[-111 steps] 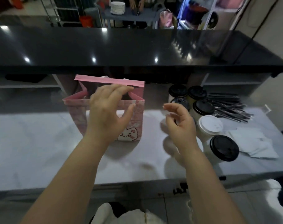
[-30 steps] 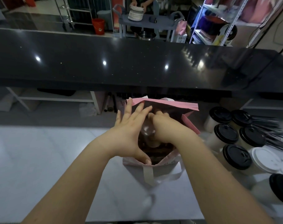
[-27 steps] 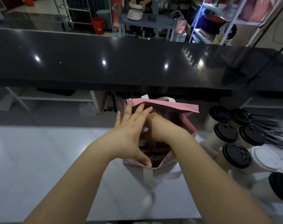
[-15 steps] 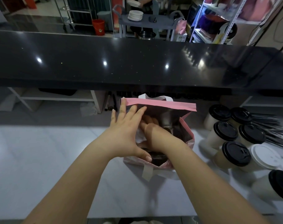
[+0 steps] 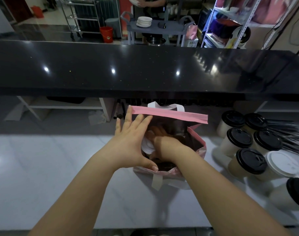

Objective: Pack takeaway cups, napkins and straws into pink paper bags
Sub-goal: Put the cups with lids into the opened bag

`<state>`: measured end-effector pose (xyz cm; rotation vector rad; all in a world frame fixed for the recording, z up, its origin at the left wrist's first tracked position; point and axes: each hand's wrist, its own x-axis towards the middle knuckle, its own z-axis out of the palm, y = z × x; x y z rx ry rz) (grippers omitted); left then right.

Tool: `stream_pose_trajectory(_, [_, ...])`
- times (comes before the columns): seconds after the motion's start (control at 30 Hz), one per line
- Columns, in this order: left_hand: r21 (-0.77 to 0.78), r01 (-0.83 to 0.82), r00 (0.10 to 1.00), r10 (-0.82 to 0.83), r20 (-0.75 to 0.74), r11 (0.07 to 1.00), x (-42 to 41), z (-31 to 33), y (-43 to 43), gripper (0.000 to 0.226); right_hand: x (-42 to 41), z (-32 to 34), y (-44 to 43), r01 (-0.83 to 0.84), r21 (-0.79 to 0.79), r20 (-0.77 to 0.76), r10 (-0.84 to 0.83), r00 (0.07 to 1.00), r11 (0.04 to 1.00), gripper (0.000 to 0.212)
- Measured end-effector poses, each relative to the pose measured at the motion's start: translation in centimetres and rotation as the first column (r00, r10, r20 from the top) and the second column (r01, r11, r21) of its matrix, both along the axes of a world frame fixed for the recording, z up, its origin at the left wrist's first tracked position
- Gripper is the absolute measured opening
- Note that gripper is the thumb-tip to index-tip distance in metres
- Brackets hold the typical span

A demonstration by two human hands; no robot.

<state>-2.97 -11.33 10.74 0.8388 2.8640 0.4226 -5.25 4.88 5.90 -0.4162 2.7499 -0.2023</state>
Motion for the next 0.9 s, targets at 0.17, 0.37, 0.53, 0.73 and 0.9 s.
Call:
stream_pose_trajectory(0.17, [0.027,-0.022,1.0,0.022,-0.012,0.999,-0.3,-0.2,-0.3,0.142,1.1,-2.4,0.7,-0.022,0.007,-0.017,0.022,1.0,1.0,0.094])
stream_pose_trajectory(0.37, [0.028,-0.047,0.998,0.047,-0.029,0.999,-0.6,-0.8,0.1,0.14,1.7,-3.0,0.4,-0.05,0.144,0.017,0.048,0.999,0.988,0.094])
stream_pose_trajectory(0.53, [0.03,-0.083,0.989,0.086,-0.12,0.996,-1.3,-1.0,0.4,0.129,0.8,-1.5,0.7,-0.072,0.139,0.073,0.062,0.995,0.988,0.089])
stream_pose_trajectory(0.73, [0.076,-0.213,0.911,0.226,-0.345,0.974,-3.4,0.0,0.8,0.079,-1.7,4.8,2.3,0.024,-0.059,-0.01,-0.024,1.0,0.998,0.077])
stream_pose_trajectory(0.9, [0.062,-0.207,0.836,0.21,-0.506,0.976,-4.7,1.5,1.5,0.038,-1.0,8.5,4.5,0.154,-0.214,-0.102,-0.179,0.979,0.965,0.06])
